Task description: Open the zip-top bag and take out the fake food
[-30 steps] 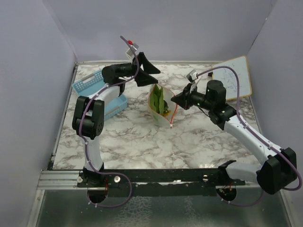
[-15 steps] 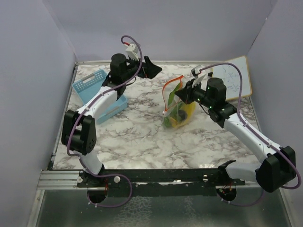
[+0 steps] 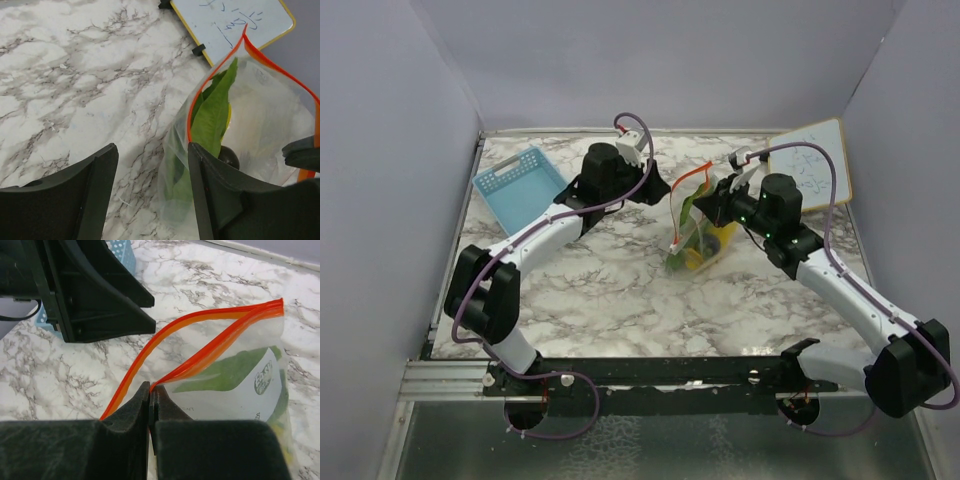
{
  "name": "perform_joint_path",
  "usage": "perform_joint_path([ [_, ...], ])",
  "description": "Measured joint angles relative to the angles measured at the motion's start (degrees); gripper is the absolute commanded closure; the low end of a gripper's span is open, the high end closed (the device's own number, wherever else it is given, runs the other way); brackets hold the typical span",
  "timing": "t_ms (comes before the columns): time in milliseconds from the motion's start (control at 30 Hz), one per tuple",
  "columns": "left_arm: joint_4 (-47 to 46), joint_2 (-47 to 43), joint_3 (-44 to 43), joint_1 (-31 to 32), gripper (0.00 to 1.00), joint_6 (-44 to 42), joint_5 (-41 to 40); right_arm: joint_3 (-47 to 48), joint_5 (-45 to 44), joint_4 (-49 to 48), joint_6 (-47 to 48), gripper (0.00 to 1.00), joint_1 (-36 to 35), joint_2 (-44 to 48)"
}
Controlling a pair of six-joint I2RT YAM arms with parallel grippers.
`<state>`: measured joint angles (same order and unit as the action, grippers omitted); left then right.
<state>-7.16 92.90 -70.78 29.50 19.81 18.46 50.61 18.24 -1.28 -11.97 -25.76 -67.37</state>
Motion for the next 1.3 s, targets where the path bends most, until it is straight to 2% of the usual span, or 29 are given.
perform_joint_path([
  [100, 0.76, 0.00, 1.09, 0.92, 0.35, -0.87, 1.05, -0.31, -1.07, -0.02, -0.24, 0.99, 0.00, 0.98],
  [200, 0.81, 0.00, 1.20, 1.53, 0.22, -1.36, 1.66, -0.83, -1.66, -0.04, -0.48, 0.99, 0.00, 1.53],
  [267, 0.13, -0.24, 1.77, 1.84, 0.19, -1.31, 1.53, -1.16, -1.86, -0.04, -0.72, 0.99, 0.00, 1.55],
  [667, 0.07, -2.36, 2.23, 2.58, 0.21, -0.04, 0.15, -1.55, -2.27, -0.11, -1.51, 0.99, 0.00, 1.57],
  [933, 0.87, -3.21, 1.81, 5.55, 0.23, -0.26, -0.96, -2.19, -2.54, -0.70, -1.97, 0.99, 0.00, 2.05],
  [1033, 1.40, -2.97, 1.81, 6.12, 0.31, -0.79, -1.57, -3.08, -2.54, -1.77, -2.69, 0.99, 0.00, 2.10],
  [1100, 1.57, -2.27, 1.81, 6.23, 0.40, -1.31, -2.05, -3.91, -2.54, -2.75, -3.21, 0.99, 0.00, 2.14],
  [1133, 1.73, -1.77, 1.81, 6.23, 0.47, -1.38, -2.27, -4.33, -2.54, -3.32, -3.48, 0.99, 0.00, 2.19],
  [1200, 2.01, -0.39, 1.75, 6.27, 0.71, -1.55, -2.60, -5.53, -2.40, -4.92, -4.35, 0.99, 0.00, 2.25],
  [1300, 2.86, 2.25, 0.37, 6.36, 0.98, -1.79, -3.04, -6.84, -2.12, -6.56, -5.11, 0.99, 0.00, 2.25],
])
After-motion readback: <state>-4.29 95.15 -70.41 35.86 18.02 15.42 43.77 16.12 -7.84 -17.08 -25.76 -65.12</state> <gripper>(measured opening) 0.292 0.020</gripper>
